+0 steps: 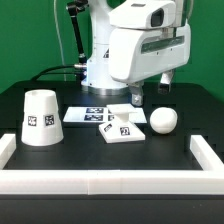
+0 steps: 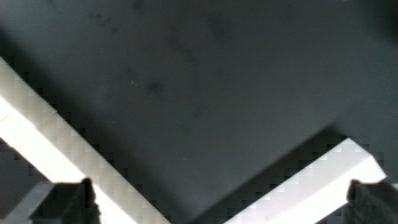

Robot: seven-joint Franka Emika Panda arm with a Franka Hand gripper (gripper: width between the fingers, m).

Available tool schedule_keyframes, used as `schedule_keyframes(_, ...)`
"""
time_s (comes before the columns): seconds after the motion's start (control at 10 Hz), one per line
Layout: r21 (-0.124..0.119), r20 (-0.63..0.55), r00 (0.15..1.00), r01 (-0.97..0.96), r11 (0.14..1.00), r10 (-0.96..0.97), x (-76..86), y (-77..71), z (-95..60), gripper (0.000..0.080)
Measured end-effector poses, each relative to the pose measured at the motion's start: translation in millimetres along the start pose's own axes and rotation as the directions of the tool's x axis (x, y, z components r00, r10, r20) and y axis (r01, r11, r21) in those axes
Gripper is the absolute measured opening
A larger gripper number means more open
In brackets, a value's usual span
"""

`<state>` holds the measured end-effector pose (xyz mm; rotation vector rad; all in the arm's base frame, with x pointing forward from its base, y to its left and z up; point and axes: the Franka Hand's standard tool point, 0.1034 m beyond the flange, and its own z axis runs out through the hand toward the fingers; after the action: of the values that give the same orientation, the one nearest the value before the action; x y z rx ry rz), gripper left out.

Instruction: Assemble lamp

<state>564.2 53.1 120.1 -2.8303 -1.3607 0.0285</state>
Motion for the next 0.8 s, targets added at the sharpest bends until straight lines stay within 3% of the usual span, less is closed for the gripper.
schedule_keyframes(0.6, -0.002, -0.001, 1.000, -0.001, 1.000, 0.001, -1.0, -0.7, 0.3, 0.0700)
schedule_keyframes(0.8, -0.020, -0.016, 1.000, -0.024, 1.000, 0.024, -25.0, -13.6, 3.8, 0.0700)
